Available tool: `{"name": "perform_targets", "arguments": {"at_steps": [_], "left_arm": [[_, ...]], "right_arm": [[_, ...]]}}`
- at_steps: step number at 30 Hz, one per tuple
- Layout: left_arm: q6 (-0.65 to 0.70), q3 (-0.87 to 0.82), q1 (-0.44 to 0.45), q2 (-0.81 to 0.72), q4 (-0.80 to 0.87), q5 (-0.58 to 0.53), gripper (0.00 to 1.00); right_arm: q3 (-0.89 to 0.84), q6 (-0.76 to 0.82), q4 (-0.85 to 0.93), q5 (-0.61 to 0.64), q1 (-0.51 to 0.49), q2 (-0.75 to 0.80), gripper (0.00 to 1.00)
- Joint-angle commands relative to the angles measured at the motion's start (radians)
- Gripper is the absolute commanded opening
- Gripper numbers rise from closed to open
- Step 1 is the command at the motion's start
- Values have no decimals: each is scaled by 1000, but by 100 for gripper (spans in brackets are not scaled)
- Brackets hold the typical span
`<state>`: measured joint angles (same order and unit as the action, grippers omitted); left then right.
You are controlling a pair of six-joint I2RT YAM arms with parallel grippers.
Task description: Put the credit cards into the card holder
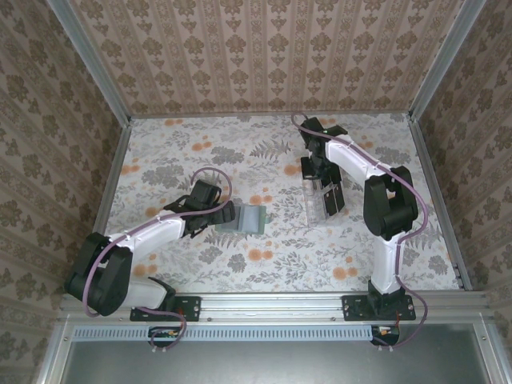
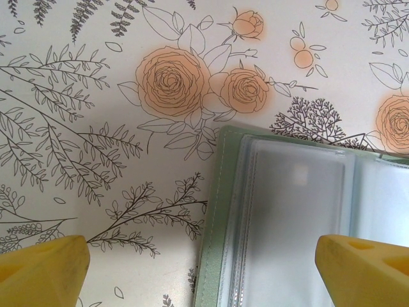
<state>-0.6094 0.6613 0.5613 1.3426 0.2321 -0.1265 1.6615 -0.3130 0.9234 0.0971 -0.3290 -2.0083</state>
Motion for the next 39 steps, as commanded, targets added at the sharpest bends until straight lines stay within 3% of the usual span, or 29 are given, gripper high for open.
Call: {"name": "perform_targets", "arguments": {"at_steps": [1,17,23,29,39], "left_arm": [[8,15,-5,6,0,4,100],[6,14,-12,0,4,-18,100],[-12,18,-14,-27,36,-63,100],[-14,37,-25,-35,78,-96,100],[-4,44,-53,-43,78,-99,100]], "right_arm": [[-2,-12,-6,-51,19,39,1],[-103,-113,-128,-218,-11,269,0],[-233,-271,-303,-243,-199,294,0],[-274,-454,-468,-154,-411,205,0],[-277,-609,-546,-83,-506,109,0]]}}
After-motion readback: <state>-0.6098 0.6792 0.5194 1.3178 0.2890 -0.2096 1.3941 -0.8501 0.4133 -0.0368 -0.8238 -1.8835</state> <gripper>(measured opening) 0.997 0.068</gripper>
